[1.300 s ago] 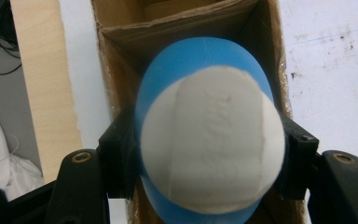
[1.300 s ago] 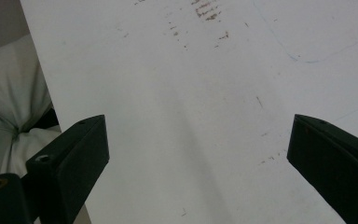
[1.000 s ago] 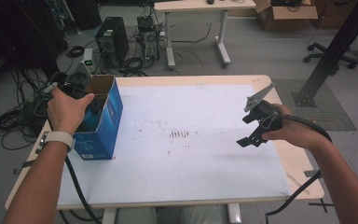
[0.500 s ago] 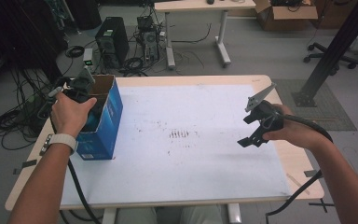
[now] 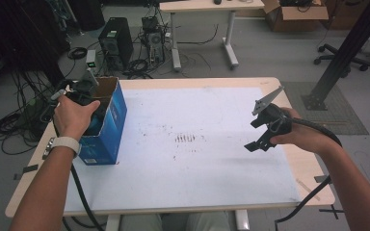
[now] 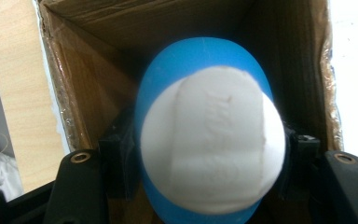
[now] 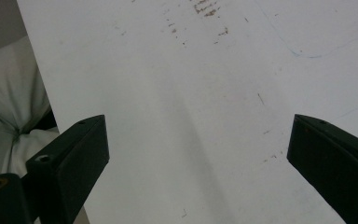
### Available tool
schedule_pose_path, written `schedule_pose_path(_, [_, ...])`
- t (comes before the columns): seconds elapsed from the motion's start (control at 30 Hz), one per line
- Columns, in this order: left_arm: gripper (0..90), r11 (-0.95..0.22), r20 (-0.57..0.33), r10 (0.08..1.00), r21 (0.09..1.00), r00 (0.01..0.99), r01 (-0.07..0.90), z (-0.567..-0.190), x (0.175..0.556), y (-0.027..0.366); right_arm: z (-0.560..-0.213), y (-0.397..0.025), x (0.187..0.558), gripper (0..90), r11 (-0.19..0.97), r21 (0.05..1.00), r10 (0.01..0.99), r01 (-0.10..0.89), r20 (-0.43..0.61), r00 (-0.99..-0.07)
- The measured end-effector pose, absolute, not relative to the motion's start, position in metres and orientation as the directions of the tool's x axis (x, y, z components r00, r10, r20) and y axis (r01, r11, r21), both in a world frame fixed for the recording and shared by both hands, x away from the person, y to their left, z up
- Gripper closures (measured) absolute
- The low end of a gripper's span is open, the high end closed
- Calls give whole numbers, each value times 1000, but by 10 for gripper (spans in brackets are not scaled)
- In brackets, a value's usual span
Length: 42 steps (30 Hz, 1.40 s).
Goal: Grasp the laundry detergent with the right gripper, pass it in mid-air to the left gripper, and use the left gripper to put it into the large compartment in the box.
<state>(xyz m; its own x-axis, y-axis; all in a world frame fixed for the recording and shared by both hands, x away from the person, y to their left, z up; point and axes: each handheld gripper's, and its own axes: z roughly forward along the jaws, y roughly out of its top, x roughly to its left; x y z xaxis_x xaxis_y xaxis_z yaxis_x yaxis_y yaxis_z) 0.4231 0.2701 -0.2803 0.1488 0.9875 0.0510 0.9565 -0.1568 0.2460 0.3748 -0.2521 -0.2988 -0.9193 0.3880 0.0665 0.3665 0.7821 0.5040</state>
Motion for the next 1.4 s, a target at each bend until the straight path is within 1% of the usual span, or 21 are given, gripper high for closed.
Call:
schedule_pose_path(0.27, [357,-154,43,988,250,147,956,-281,423,273,-301,-249,376,53,785,500,383,366,72,-921])
schedule_pose_path(0.53, [314,-146,32,989,267,142,953,-279,424,274,-303,-253,375,53,783,498,389,372,75,-918])
schedule_pose_path(0.9, [261,-135,13,991,263,137,955,-275,423,274,-303,-254,374,52,782,500,390,371,71,-918])
schedule_pose_path(1.03, [255,-135,8,990,260,137,956,-273,422,275,-302,-253,374,53,783,501,388,370,71,-919])
schedule_pose_path(1.23, [233,-133,12,991,271,134,953,-264,420,274,-300,-252,373,53,784,500,387,367,66,-920])
schedule_pose_path(1.4, [232,-136,15,990,279,137,950,-253,418,273,-300,-252,372,54,783,504,387,365,65,-920])
